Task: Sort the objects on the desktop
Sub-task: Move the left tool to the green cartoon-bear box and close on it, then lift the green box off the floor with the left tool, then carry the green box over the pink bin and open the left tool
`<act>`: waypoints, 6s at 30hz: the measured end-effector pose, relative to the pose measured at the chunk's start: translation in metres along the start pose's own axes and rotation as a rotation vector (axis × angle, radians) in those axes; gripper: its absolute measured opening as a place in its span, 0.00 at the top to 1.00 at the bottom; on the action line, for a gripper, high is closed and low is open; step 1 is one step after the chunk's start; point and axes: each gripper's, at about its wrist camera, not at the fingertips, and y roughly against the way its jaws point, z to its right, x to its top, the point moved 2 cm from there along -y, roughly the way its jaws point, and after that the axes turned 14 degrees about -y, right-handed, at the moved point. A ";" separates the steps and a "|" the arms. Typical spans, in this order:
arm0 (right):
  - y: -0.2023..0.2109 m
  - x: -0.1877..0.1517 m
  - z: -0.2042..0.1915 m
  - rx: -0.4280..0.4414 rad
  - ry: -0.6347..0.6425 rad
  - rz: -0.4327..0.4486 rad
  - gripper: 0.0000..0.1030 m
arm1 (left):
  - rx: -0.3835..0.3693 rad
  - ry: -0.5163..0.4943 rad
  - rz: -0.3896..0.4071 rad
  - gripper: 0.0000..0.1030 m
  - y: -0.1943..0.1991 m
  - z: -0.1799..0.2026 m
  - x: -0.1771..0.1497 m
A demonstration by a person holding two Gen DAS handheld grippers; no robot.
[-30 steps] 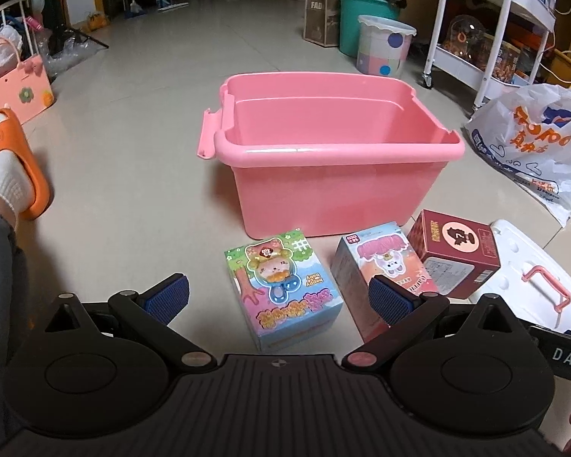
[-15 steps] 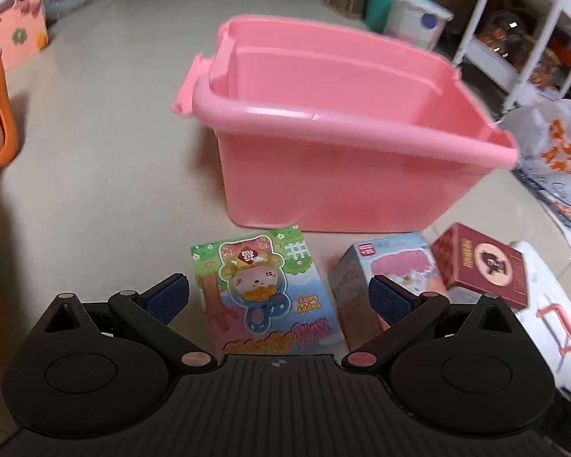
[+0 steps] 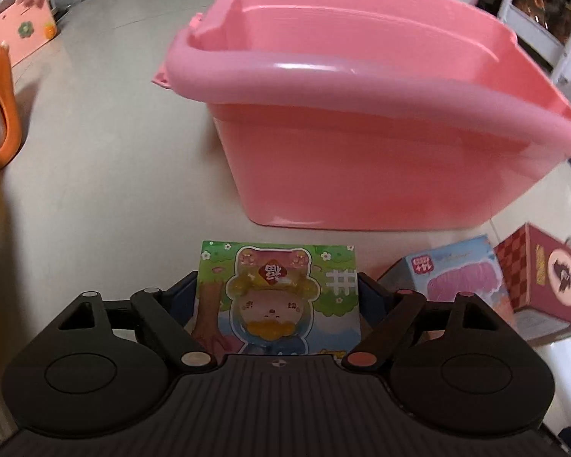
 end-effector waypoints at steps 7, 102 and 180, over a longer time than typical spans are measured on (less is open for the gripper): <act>-0.004 -0.002 0.000 0.001 -0.007 -0.016 0.00 | -0.010 -0.012 -0.010 0.19 0.003 0.000 0.001; 0.093 -0.001 -0.019 0.049 0.088 -0.024 0.00 | -0.105 -0.006 0.290 0.20 0.202 -0.037 0.006; 0.016 0.031 -0.016 0.108 -0.060 0.099 0.00 | -0.097 0.017 0.090 0.20 -0.007 0.003 0.188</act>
